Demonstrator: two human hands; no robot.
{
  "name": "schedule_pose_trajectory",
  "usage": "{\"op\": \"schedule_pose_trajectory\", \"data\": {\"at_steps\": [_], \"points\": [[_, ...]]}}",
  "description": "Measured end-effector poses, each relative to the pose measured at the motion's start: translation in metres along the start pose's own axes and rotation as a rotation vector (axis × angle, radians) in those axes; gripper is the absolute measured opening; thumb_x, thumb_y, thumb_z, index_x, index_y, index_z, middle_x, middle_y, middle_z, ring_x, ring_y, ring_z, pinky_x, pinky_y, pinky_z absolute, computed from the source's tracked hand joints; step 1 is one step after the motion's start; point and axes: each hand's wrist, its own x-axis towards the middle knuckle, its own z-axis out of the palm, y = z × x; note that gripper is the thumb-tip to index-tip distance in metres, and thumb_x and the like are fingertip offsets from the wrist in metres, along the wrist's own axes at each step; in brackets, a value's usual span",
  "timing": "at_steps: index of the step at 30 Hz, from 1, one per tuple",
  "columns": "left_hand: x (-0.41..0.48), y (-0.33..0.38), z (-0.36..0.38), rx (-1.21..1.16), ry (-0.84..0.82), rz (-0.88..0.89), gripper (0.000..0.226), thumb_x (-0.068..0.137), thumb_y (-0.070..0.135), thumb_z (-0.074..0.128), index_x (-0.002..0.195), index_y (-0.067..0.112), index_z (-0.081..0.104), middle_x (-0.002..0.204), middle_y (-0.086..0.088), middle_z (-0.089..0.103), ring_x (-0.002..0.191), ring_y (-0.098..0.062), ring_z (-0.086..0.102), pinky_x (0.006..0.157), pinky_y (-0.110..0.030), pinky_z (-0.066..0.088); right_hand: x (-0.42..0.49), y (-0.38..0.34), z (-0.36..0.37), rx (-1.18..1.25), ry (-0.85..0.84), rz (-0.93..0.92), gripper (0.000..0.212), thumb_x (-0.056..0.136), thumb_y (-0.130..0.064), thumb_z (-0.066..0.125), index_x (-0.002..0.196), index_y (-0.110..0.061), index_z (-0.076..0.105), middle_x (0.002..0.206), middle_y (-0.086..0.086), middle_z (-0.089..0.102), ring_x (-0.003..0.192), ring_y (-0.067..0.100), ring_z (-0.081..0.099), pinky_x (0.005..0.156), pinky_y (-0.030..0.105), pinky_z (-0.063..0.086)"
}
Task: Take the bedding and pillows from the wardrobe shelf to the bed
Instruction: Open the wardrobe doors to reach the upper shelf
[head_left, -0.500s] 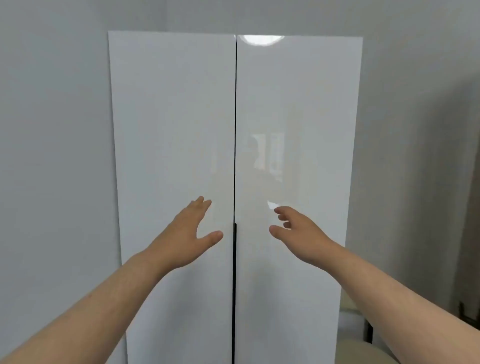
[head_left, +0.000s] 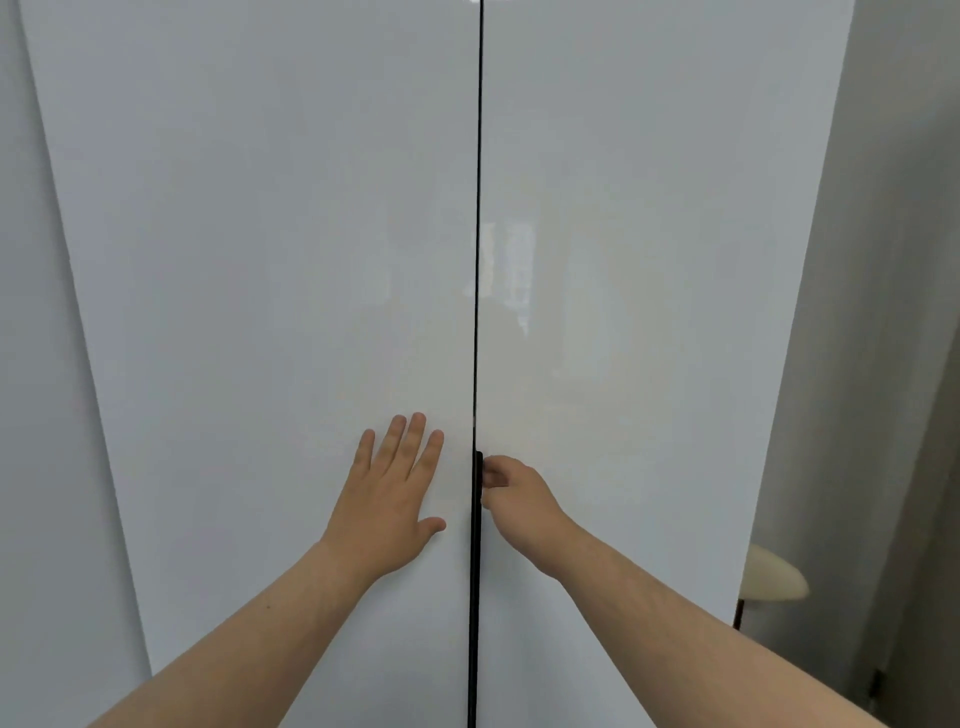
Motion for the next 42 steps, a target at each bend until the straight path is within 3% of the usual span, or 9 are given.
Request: {"op": "schedule_pose_trajectory", "data": {"at_steps": [5, 8, 13, 15, 19, 24, 32, 38, 42], "points": [[0.005, -0.002, 0.022, -0.01, 0.075, -0.003, 0.111, 0.066, 0.054, 0.076, 0.151, 0.011, 0.019, 0.161, -0.015, 0.006, 0.147, -0.029, -0.011, 0.116, -0.056, 0.005, 0.016, 0.009, 0.002, 0.173, 0.039, 0.007, 0.047, 0.078, 0.013, 0.038, 0.097, -0.012, 0.072, 0.091, 0.001, 0.075, 0.077, 0.009, 0.07, 0.065, 0.015, 0.052], [0.007, -0.003, 0.025, -0.012, 0.065, 0.007, 0.114, 0.065, 0.051, 0.079, 0.151, 0.012, 0.016, 0.161, -0.01, -0.014, 0.146, -0.028, -0.015, 0.117, -0.054, 0.001, 0.017, 0.015, 0.001, 0.253, 0.033, 0.037, 0.052, 0.073, 0.016, 0.036, 0.097, -0.012, 0.073, 0.099, 0.015, 0.074, 0.086, 0.019, 0.068, 0.085, 0.03, 0.058], [0.008, -0.002, 0.018, -0.037, 0.001, -0.011, 0.111, 0.063, 0.049, 0.081, 0.149, 0.011, 0.023, 0.159, -0.014, 0.014, 0.147, -0.027, -0.013, 0.116, -0.052, 0.002, 0.0, 0.013, -0.008, 0.292, -0.021, 0.049, 0.054, 0.072, 0.02, 0.035, 0.098, -0.01, 0.072, 0.093, 0.009, 0.074, 0.084, 0.019, 0.068, 0.092, 0.034, 0.054], [0.005, 0.004, 0.004, -0.112, -0.041, -0.007, 0.097, 0.075, 0.049, 0.072, 0.15, 0.012, 0.023, 0.158, -0.012, 0.008, 0.148, -0.029, 0.0, 0.117, -0.047, 0.001, -0.013, 0.012, -0.012, 0.293, -0.046, 0.06, 0.054, 0.071, 0.021, 0.035, 0.103, -0.005, 0.071, 0.092, 0.008, 0.073, 0.083, 0.018, 0.067, 0.094, 0.036, 0.053], [-0.004, 0.036, -0.055, -0.993, -0.069, -0.234, 0.058, 0.102, 0.033, 0.037, 0.153, 0.028, 0.011, 0.158, 0.015, 0.0, 0.145, -0.001, 0.003, 0.116, -0.023, 0.004, -0.052, 0.014, -0.027, 0.274, -0.091, 0.077, 0.055, 0.07, 0.022, 0.034, 0.105, -0.001, 0.069, 0.092, 0.008, 0.072, 0.082, 0.017, 0.066, 0.09, 0.033, 0.052], [-0.005, 0.082, -0.151, -1.769, 0.025, -0.394, 0.049, 0.104, 0.035, 0.023, 0.152, 0.025, 0.023, 0.156, 0.01, 0.027, 0.141, -0.008, 0.029, 0.117, -0.038, 0.025, -0.115, 0.013, -0.049, 0.263, -0.134, 0.086, 0.056, 0.073, 0.02, 0.035, 0.102, -0.011, 0.071, 0.091, 0.001, 0.072, 0.082, 0.012, 0.067, 0.078, 0.022, 0.05], [-0.008, 0.157, -0.252, -1.895, -0.069, -0.143, 0.069, 0.087, 0.066, 0.021, 0.143, 0.029, 0.039, 0.143, 0.014, 0.048, 0.13, -0.008, 0.047, 0.113, -0.044, 0.032, -0.208, 0.018, -0.105, 0.242, -0.108, 0.097, 0.054, 0.076, 0.015, 0.035, 0.106, -0.012, 0.069, 0.096, 0.001, 0.07, 0.094, 0.014, 0.064, 0.087, 0.027, 0.049], [-0.025, 0.225, -0.294, -1.929, -0.15, -0.101, 0.07, 0.093, 0.064, 0.014, 0.146, 0.026, 0.038, 0.147, 0.01, 0.045, 0.132, -0.013, 0.045, 0.111, -0.05, 0.033, -0.276, 0.03, -0.161, 0.231, -0.001, 0.128, 0.04, 0.081, 0.007, 0.044, 0.106, -0.014, 0.067, 0.092, 0.001, 0.07, 0.097, 0.015, 0.065, 0.099, 0.035, 0.05], [-0.029, 0.276, -0.314, -1.921, -0.195, -0.067, 0.065, 0.096, 0.061, 0.012, 0.147, 0.028, 0.036, 0.15, 0.01, 0.041, 0.136, -0.011, 0.039, 0.112, -0.049, 0.03, -0.307, 0.043, -0.2, 0.265, 0.086, 0.156, 0.043, 0.079, 0.01, 0.044, 0.103, -0.013, 0.07, 0.091, 0.001, 0.074, 0.096, 0.016, 0.067, 0.087, 0.032, 0.052]]}}
